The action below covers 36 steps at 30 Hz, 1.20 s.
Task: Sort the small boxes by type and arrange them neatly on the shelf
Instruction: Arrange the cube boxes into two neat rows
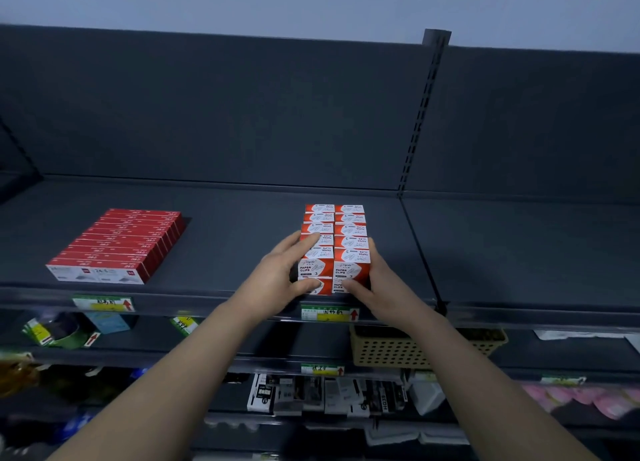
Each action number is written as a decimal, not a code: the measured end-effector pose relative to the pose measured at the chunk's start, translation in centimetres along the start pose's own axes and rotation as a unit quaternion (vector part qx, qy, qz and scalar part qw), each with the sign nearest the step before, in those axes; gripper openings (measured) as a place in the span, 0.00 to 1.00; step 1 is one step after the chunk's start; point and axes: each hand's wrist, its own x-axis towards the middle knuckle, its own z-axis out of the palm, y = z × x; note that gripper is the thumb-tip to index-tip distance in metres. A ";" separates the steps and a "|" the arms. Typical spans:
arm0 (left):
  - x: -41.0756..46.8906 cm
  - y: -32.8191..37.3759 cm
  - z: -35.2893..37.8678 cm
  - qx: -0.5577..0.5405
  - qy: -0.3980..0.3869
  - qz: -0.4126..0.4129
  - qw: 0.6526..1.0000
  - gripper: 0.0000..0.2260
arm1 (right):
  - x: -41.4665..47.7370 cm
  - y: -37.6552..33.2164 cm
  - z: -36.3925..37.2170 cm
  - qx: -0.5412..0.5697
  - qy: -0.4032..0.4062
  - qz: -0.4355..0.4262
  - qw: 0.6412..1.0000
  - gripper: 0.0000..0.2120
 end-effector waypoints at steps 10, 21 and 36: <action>0.2 0.2 -0.4 0.057 -0.001 0.014 0.998 0.35 | -0.4 -0.8 -0.2 -0.051 0.000 0.017 0.999 0.33; 0.4 0.9 -1.9 -0.011 -0.024 -0.096 0.995 0.57 | -1.7 -2.5 -3.4 -0.026 -0.023 0.047 0.998 0.44; 1.1 4.2 -1.6 -0.083 -0.043 -0.107 0.990 0.23 | -0.1 -3.7 -3.5 0.003 -0.052 0.026 0.998 0.39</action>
